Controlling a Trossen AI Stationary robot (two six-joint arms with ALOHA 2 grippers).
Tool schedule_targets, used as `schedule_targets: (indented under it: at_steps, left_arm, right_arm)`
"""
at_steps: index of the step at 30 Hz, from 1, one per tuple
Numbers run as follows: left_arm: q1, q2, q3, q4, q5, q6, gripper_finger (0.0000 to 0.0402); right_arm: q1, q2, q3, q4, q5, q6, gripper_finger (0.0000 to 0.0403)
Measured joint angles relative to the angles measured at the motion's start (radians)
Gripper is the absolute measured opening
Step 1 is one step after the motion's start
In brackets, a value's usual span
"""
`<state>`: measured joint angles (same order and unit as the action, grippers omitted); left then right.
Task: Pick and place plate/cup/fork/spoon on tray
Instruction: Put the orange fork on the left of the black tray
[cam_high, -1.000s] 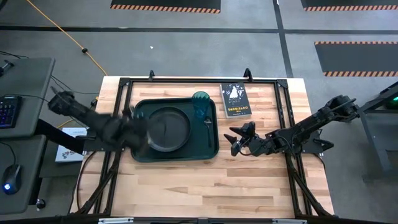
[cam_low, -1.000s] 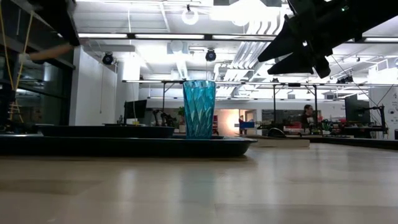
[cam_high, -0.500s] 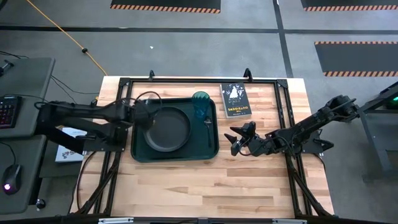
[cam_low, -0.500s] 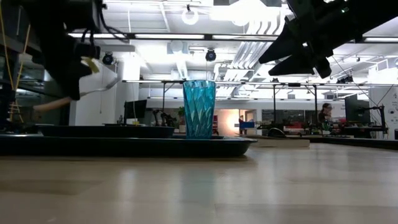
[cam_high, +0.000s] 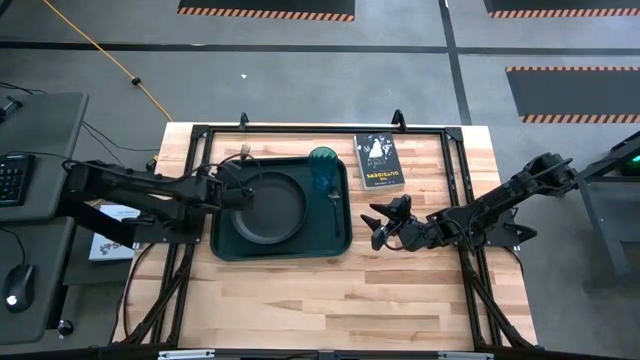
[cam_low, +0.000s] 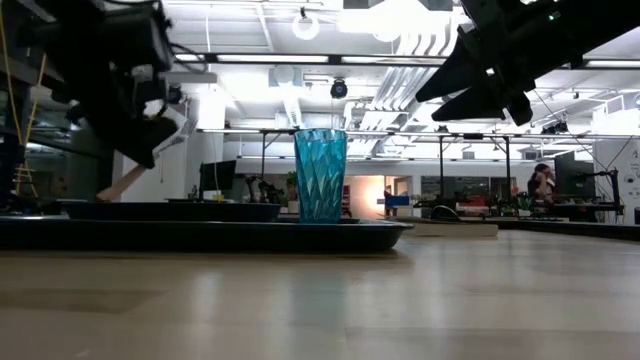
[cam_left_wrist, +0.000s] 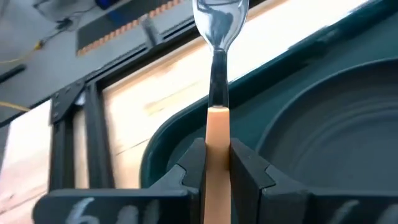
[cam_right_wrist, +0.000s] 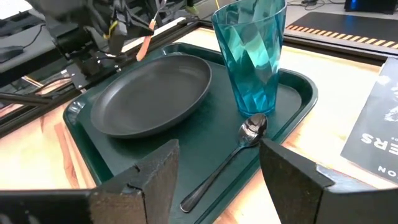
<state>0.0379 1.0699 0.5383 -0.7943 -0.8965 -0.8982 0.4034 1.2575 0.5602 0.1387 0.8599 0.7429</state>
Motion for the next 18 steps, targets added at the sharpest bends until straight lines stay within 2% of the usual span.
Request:
schedule_targets:
  at_steps: [5,8,13,18]
  left_arm:
    - [-0.025,0.017,-0.074,0.002,-0.048,-0.141,0.0033]
    - [-0.042,0.018,-0.084,0.017,-0.048,-0.173,0.0033]
    - [-0.084,0.018,-0.084,0.119,-0.026,-0.163,0.0033]
    - [-0.097,0.021,-0.083,0.239,-0.023,-0.081,0.0033]
  right_arm:
    - [0.0,0.0,0.0,0.001,0.001,0.0,0.0213]
    - [-0.002,0.0,0.0,0.009,0.003,-0.002,0.0213]
    - [-0.015,0.0,0.0,0.009,0.002,0.0,0.0213]
    - [-0.018,0.0,0.0,0.009,0.0,0.011,0.0213]
